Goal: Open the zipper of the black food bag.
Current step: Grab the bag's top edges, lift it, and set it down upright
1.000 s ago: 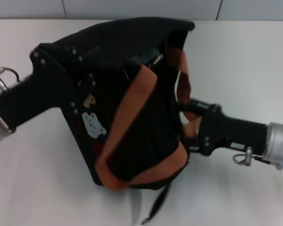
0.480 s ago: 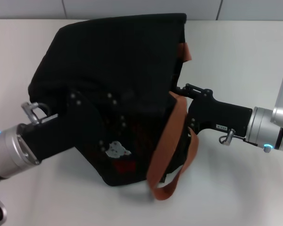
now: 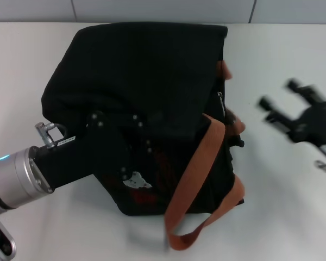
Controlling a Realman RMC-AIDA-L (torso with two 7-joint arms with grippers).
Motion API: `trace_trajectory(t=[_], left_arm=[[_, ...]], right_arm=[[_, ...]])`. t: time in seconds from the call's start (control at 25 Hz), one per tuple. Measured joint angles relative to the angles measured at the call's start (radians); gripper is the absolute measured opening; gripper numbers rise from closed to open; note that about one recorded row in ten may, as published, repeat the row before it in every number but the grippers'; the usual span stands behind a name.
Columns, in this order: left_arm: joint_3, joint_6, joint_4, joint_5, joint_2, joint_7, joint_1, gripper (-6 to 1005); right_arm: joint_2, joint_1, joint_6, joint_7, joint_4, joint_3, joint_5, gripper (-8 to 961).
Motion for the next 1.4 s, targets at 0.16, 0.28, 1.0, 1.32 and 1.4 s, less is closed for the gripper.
trace_trajectory(t=[0.16, 0.28, 1.0, 1.32, 1.4], left_arm=[[0.000, -0.002, -0.008, -0.002, 0.000, 0.000, -0.005, 97], [-0.001, -0.006, -0.013, -0.003, 0.000, 0.001, -0.007, 96], [0.001, -0.006, -0.028, -0.005, 0.000, 0.012, -0.018, 91], [0.001, -0.004, -0.029, -0.004, 0.000, 0.012, -0.018, 90], [0.001, -0.004, -0.029, -0.004, 0.000, 0.012, -0.018, 90]], right_arm=[[0.000, -0.005, -0.170, -0.268, 0.125, 0.025, 0.030, 837], [0.000, 0.017, -0.229, -0.454, 0.210, 0.019, -0.044, 837], [0.001, 0.122, -0.172, -0.862, 0.390, 0.179, -0.176, 837], [0.001, 0.105, -0.168, -0.931, 0.393, 0.227, -0.334, 837], [0.001, 0.096, -0.166, -0.944, 0.397, 0.231, -0.345, 837]])
